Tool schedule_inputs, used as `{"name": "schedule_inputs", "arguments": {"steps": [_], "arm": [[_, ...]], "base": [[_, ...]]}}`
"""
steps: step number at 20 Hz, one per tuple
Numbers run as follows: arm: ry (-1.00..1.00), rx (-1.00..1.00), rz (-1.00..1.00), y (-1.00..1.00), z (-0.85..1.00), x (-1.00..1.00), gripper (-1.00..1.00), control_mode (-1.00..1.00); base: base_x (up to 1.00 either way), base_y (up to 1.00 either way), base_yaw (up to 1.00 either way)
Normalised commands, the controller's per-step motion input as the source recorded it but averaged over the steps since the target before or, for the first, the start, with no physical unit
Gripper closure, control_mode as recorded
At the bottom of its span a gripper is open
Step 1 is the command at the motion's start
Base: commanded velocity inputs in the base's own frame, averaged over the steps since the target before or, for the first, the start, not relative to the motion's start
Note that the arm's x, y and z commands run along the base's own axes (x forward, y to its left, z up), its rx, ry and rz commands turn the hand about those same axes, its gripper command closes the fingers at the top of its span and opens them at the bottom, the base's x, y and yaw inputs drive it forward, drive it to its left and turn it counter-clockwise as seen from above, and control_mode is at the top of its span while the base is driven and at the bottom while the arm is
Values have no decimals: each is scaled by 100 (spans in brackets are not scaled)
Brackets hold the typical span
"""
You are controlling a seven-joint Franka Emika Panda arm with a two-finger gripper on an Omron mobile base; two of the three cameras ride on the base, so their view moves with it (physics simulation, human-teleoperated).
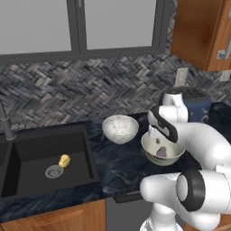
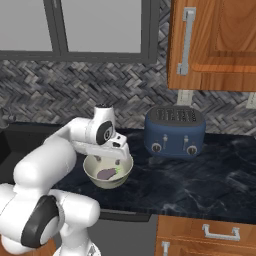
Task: Pick the eggplants from the cabinet and place them in one bowl. Pick the potato from the sink and place it in the other bowl.
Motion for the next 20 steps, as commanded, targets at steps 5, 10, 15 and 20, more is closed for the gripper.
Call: {"name": "schedule_inputs", "arguments": {"steps": [5,10,15,20], "arm": [[-7,0,0,2,63,-43,-100,-100],[-1,0,0,35,52,-48,-100,-100],[0,0,0,43,37,-31,-100,-100],[-4,0,0,10,26,-50,-100,-100]], "base": [[0,0,0],[0,0,0],[0,0,0],[0,0,0]]}}
